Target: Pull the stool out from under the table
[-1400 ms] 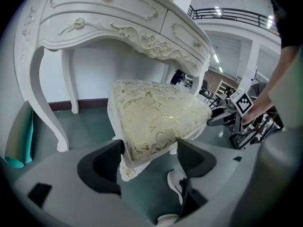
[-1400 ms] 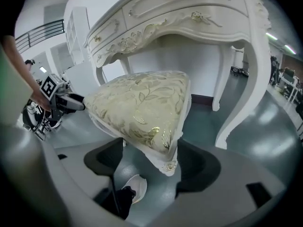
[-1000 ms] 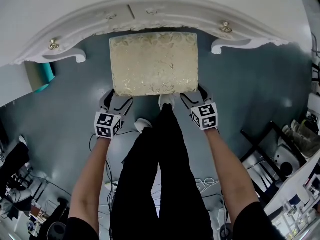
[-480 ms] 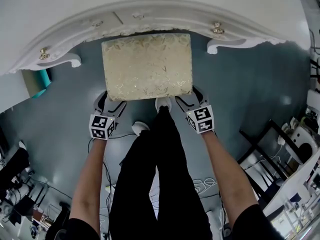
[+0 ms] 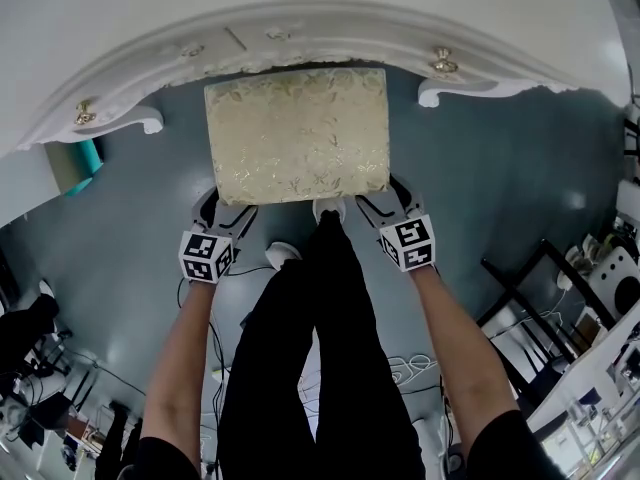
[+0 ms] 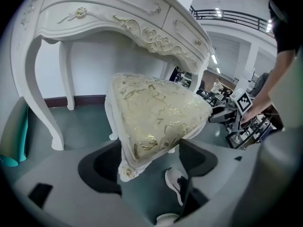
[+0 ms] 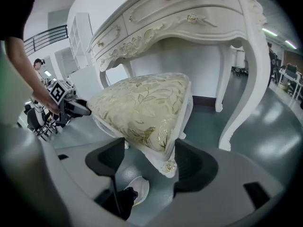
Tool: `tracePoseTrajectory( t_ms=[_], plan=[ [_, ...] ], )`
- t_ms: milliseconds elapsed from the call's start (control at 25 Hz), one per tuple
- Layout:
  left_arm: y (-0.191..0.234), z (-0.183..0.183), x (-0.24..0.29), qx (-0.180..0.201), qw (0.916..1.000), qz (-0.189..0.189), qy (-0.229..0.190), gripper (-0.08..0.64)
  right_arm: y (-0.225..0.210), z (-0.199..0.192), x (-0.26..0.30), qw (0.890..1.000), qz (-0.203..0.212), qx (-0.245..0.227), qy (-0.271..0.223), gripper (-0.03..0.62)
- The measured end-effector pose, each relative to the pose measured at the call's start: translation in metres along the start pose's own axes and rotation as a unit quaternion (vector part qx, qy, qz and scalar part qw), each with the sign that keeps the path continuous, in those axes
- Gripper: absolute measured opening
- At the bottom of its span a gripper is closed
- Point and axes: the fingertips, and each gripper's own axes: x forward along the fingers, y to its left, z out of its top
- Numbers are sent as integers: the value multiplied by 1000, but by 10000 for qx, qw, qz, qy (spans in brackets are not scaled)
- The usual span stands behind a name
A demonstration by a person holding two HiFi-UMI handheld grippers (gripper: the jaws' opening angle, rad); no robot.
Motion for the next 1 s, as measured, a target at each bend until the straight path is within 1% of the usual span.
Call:
tracePoseTrajectory(
  t_ms=[240,360,600,880,1000],
  plan=[
    [-13,-15,-9,41,9999,-9,98,383,1,-8,-9,9998,86,-81,129,345],
    [-16,-19,-12,22,9999,-2,143,379,3,-13,-12,9998,98,-41,174,345],
    [-29,-36,-21,59,9995,-59,297,379,13,-33,-25,9995,127,-8,276,336],
    [-44,-55,-30,-17,9991,-88,406,379,21,-50,-35,9991,131,-4,395,336],
    [-48,-61,-33,63,9988,-115,466,377,24,-56,-40,9991,124,10,407,336]
  ],
)
